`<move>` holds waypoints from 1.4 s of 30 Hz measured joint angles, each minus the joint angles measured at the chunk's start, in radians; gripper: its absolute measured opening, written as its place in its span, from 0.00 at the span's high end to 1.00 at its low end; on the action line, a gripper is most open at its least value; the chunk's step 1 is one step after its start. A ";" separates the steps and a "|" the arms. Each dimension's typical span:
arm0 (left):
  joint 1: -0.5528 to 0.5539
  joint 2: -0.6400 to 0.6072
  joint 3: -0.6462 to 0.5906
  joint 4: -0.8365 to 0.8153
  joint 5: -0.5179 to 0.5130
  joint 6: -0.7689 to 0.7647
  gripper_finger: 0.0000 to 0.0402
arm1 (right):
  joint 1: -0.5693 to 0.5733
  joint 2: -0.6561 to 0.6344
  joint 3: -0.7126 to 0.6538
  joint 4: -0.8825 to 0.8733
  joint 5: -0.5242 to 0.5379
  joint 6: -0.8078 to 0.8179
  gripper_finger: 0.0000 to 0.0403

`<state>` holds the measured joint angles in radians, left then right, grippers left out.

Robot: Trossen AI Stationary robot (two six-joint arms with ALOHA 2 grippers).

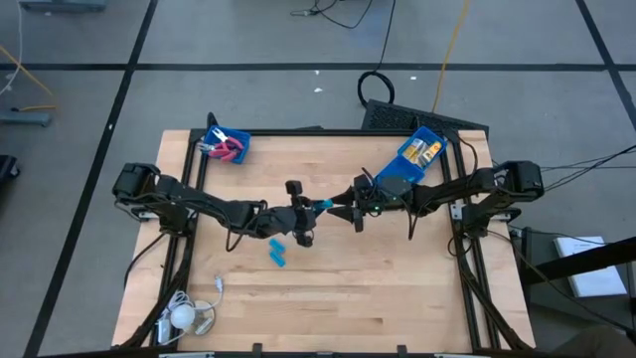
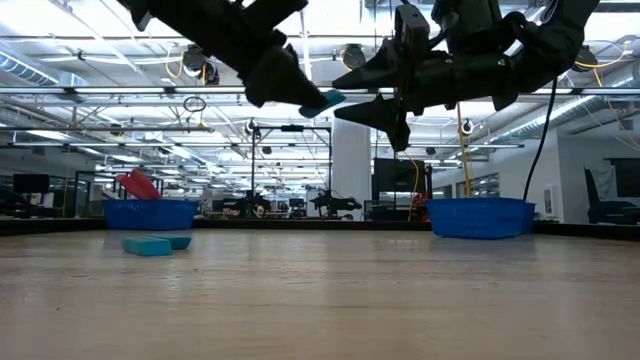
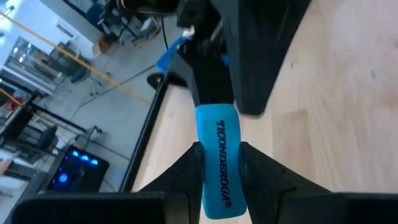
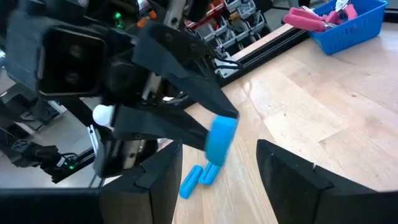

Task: Pick & Place School Supplies
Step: Put the blue eraser into the bottom right blue basket

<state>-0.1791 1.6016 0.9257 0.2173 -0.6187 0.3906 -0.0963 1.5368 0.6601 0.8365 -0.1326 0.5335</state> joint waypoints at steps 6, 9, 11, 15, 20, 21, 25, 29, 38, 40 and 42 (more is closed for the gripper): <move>0.000 0.000 0.000 0.024 0.017 0.001 0.77 | 0.000 0.000 0.000 0.004 0.000 -0.001 0.51; 0.000 0.000 0.000 0.026 0.050 -0.006 0.77 | 0.000 0.000 0.000 0.001 0.000 -0.002 0.52; 0.000 0.007 0.001 0.038 0.049 -0.007 0.77 | -0.001 0.000 0.000 -0.004 0.000 -0.003 0.53; 0.002 0.016 0.001 0.053 0.059 -0.005 0.77 | -0.002 0.000 0.000 -0.003 -0.001 -0.003 0.56; 0.003 0.024 0.001 0.076 0.049 -0.002 0.77 | -0.002 0.000 0.000 -0.007 0.000 -0.010 0.62; 0.003 0.024 0.002 0.076 0.048 -0.003 0.77 | -0.002 0.000 0.000 -0.007 0.000 -0.018 0.63; 0.003 0.024 0.002 0.071 0.049 -0.003 0.77 | -0.002 0.000 -0.001 -0.008 -0.001 -0.025 0.70; 0.003 0.024 0.002 0.071 0.048 -0.008 0.77 | -0.002 0.000 -0.001 -0.006 -0.003 -0.046 0.80; -0.004 0.024 0.002 0.069 0.043 -0.069 0.77 | -0.003 0.000 -0.002 -0.005 -0.004 -0.126 0.93; -0.015 0.018 0.001 0.069 0.043 -0.086 0.77 | -0.008 -0.011 -0.002 -0.022 -0.016 -0.136 0.93; -0.031 0.007 0.001 0.075 0.044 -0.087 0.77 | -0.017 -0.036 -0.001 -0.059 -0.023 -0.157 0.93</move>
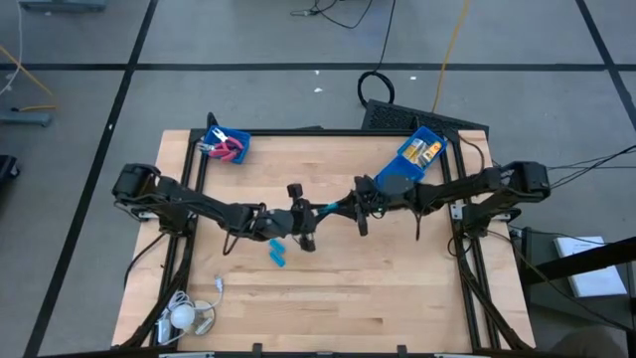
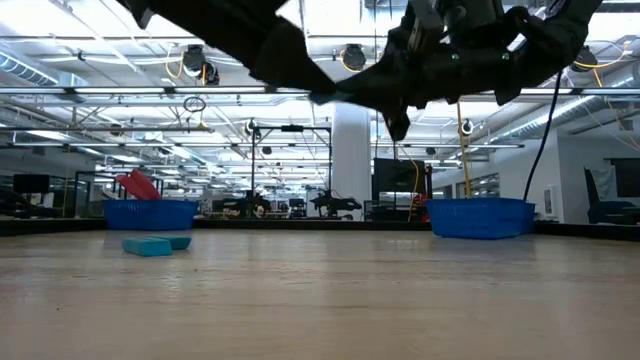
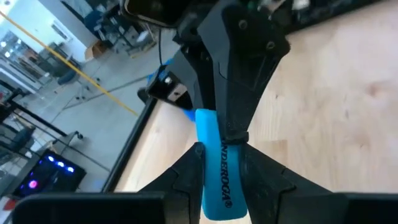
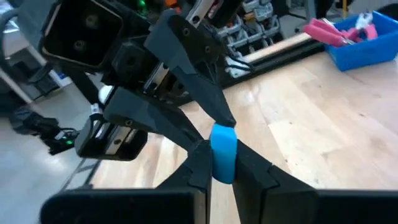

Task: Pick & Place School Supplies
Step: Put the blue eraser into the bottom right blue basket

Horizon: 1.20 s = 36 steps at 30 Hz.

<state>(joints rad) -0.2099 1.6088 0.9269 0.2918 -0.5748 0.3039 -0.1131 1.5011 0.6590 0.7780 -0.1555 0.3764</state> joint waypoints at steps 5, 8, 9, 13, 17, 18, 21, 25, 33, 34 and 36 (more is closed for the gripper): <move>-0.050 -0.040 0.000 -0.010 0.006 -0.009 0.77 | -0.021 -0.100 -0.002 -0.175 0.049 -0.055 0.93; -0.072 -0.076 0.000 -0.040 -0.001 -0.023 0.77 | -0.015 -0.186 0.000 -0.278 0.080 -0.092 0.93; -0.077 -0.089 0.000 -0.047 -0.003 -0.021 0.77 | -0.014 -0.217 0.000 -0.328 0.093 -0.103 0.93; -0.094 -0.158 0.000 -0.128 0.026 -0.076 0.77 | -0.019 -0.328 -0.002 -0.532 0.154 -0.110 0.93; -0.067 -0.240 -0.021 -0.187 0.100 -0.155 0.77 | -0.010 -0.432 -0.002 -0.724 0.230 -0.108 0.93; -0.058 -0.261 -0.040 -0.182 0.113 -0.167 0.77 | -0.010 -0.456 -0.002 -0.782 0.273 -0.104 0.93; -0.030 -0.316 -0.119 -0.142 0.119 -0.198 0.77 | -0.010 -0.513 -0.002 -0.941 0.413 -0.105 0.93; 0.012 -0.384 -0.248 -0.006 0.107 -0.238 0.77 | -0.013 -0.544 -0.002 -1.176 0.632 -0.096 0.93; 0.076 -0.428 -0.382 0.152 0.104 -0.303 0.77 | -0.087 -0.487 -0.002 -1.340 0.760 -0.049 0.94; 0.081 -0.426 -0.383 0.152 0.104 -0.314 0.77 | -0.100 -0.472 -0.002 -1.339 0.759 -0.053 0.94; 0.091 -0.420 -0.383 0.152 0.105 -0.331 0.77 | -0.124 -0.439 -0.002 -1.326 0.758 -0.061 0.94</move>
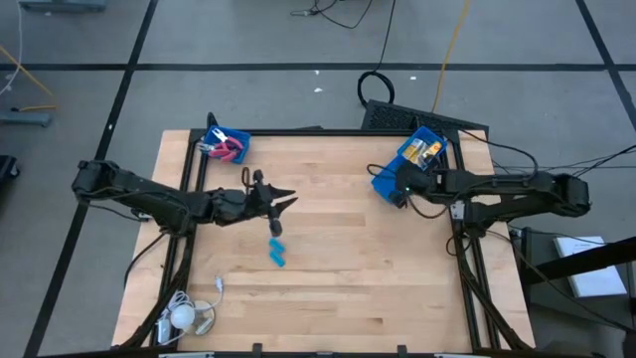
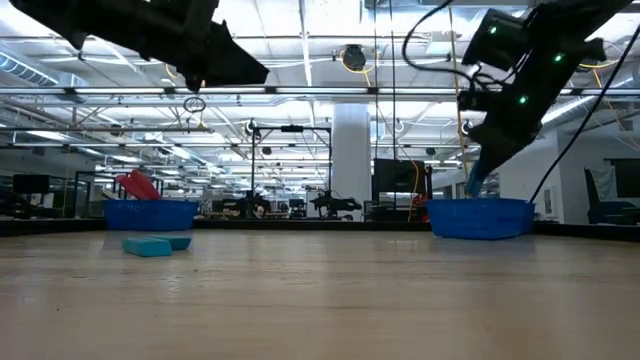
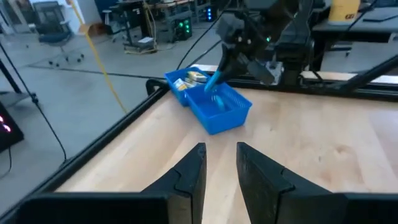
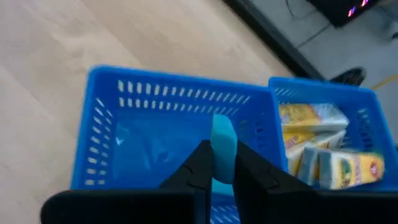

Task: Pick & Place School Supplies
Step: Put the blue eraser into the bottom right blue basket

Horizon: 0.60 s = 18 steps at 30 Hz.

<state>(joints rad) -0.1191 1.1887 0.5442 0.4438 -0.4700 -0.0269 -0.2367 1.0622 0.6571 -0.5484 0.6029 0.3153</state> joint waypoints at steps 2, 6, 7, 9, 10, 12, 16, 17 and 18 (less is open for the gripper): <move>0.003 0.005 0.000 -0.012 0.001 -0.015 0.77 | -0.022 0.030 0.000 -0.002 -0.004 -0.003 0.94; 0.003 0.004 0.000 -0.022 0.001 -0.026 0.77 | -0.051 0.072 0.000 0.001 -0.003 0.009 0.86; 0.003 0.004 0.000 -0.024 0.001 -0.027 0.77 | -0.056 0.078 0.000 0.007 -0.004 0.012 0.83; 0.003 0.005 0.000 -0.028 0.001 -0.027 0.77 | -0.060 0.085 0.000 0.011 -0.009 0.013 0.77; 0.003 0.005 0.000 -0.028 0.001 -0.027 0.77 | -0.061 0.087 0.000 0.012 -0.013 0.013 0.74; 0.003 0.004 0.000 -0.028 0.001 -0.027 0.77 | -0.061 0.086 0.000 0.029 -0.042 0.013 0.69; 0.001 0.004 0.000 -0.029 0.002 -0.050 0.77 | -0.061 0.085 0.000 0.090 -0.135 0.013 0.62; 0.001 0.004 0.000 -0.029 0.007 -0.071 0.77 | -0.061 0.085 0.000 0.111 -0.163 0.012 0.61; 0.001 0.004 0.000 -0.029 0.021 -0.093 0.77 | -0.061 0.085 0.000 0.136 -0.194 0.008 0.59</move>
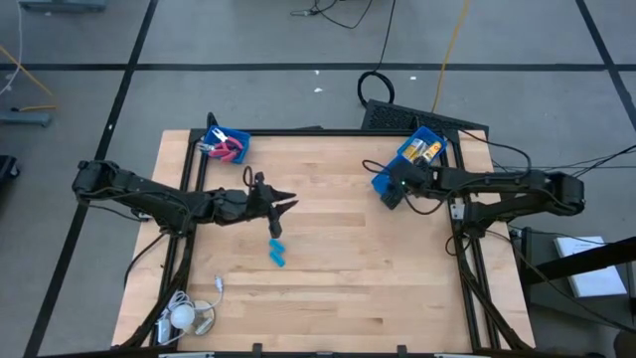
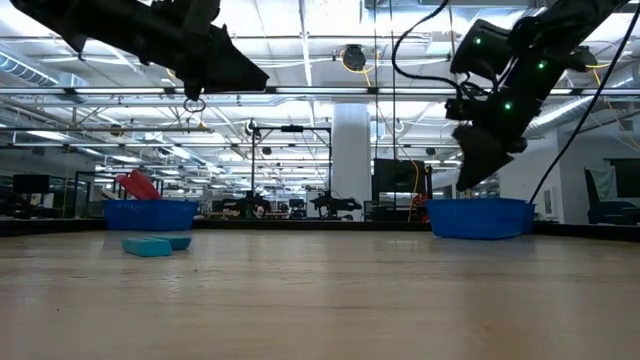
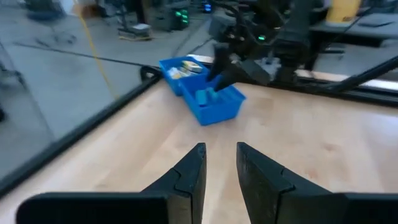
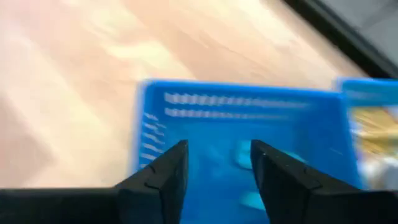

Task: Pick & Place School Supplies
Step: Put the blue eraser into the bottom right blue basket

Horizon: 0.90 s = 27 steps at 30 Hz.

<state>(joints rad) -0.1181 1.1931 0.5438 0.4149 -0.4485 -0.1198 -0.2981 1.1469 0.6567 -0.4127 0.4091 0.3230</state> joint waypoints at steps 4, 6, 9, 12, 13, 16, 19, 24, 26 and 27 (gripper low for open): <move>-0.001 0.000 0.007 -0.038 0.142 -0.023 0.77 | 0.004 -0.017 0.000 0.121 -0.175 -0.033 0.55; -0.012 0.000 0.026 -0.110 0.161 -0.056 0.77 | 0.014 -0.028 0.000 0.202 -0.280 -0.063 0.53; -0.033 0.001 0.066 -0.236 0.153 -0.076 0.76 | 0.055 -0.027 0.000 0.367 -0.402 -0.103 0.53; -0.053 0.020 0.098 -0.268 0.104 -0.086 0.72 | 0.118 0.009 0.000 0.575 -0.412 -0.125 0.53; -0.058 0.019 0.102 -0.266 0.093 -0.085 0.70 | 0.140 0.026 0.000 0.639 -0.413 -0.145 0.53; -0.062 0.023 0.117 -0.238 0.090 -0.051 0.65 | 0.204 0.088 0.000 0.798 -0.414 -0.214 0.52; -0.068 0.037 0.116 -0.303 0.146 -0.035 0.60 | 0.256 0.120 0.000 0.846 -0.414 -0.260 0.52; -0.134 0.115 0.166 -0.517 0.236 -0.079 0.53 | 0.299 0.119 0.000 0.857 -0.411 -0.271 0.52; -0.158 0.154 0.231 -0.639 0.247 -0.124 0.52 | 0.303 0.119 0.000 0.857 -0.412 -0.264 0.52; -0.170 0.173 0.265 -0.706 0.259 -0.127 0.51 | 0.303 0.119 0.000 0.857 -0.411 -0.263 0.52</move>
<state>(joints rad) -0.2881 1.3661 0.8083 -0.2908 -0.1892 -0.2466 0.0048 1.2663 0.6567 0.4439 -0.0022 0.0599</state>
